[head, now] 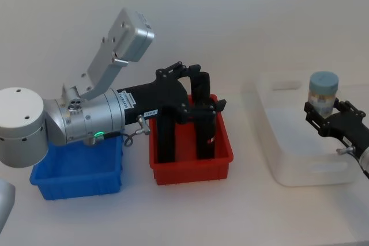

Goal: Pick the cotton swabs from the blue box and place them into the white box.

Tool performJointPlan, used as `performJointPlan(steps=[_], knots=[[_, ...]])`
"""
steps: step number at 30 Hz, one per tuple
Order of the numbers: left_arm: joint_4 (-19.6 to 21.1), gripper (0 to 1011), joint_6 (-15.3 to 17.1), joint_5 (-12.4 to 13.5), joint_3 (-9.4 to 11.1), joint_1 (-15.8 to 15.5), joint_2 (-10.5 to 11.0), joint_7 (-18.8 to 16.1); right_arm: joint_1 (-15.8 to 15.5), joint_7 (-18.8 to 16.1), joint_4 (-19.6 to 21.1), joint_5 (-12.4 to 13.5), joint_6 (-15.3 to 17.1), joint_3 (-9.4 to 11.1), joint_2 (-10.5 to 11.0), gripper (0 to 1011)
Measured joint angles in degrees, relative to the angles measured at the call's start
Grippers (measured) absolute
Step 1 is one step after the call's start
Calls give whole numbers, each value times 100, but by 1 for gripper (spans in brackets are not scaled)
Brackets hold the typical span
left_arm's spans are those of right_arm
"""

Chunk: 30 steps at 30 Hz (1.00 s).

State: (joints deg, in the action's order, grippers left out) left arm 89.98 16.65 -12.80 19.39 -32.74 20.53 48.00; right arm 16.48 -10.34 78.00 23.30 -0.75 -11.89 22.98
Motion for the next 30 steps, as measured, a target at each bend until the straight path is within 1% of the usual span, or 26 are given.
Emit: performJointPlan(steps=[12,24,26,27,28,29,30], knots=[[0,1004,0,0,0,0,0,0,170,52,-466,123,44,-23,-134,648],[0,1004,0,0,0,0,0,0,251,-14,-678,173,96,-29,-191,654],[0,1004,0,0,0,0,0,0,259,-23,-692,175,97,-29,-195,696],[0,1004,0,0,0,0,0,0,263,-31,-705,177,98,-28,-199,739],[0,1004,0,0,0,0,0,0,265,-35,-713,178,98,-28,-202,758],[0,1004,0,0,0,0,0,0,270,-42,-723,178,99,-28,-205,810],[0,1004,0,0,0,0,0,0,273,-45,-727,179,99,-26,-206,824]])
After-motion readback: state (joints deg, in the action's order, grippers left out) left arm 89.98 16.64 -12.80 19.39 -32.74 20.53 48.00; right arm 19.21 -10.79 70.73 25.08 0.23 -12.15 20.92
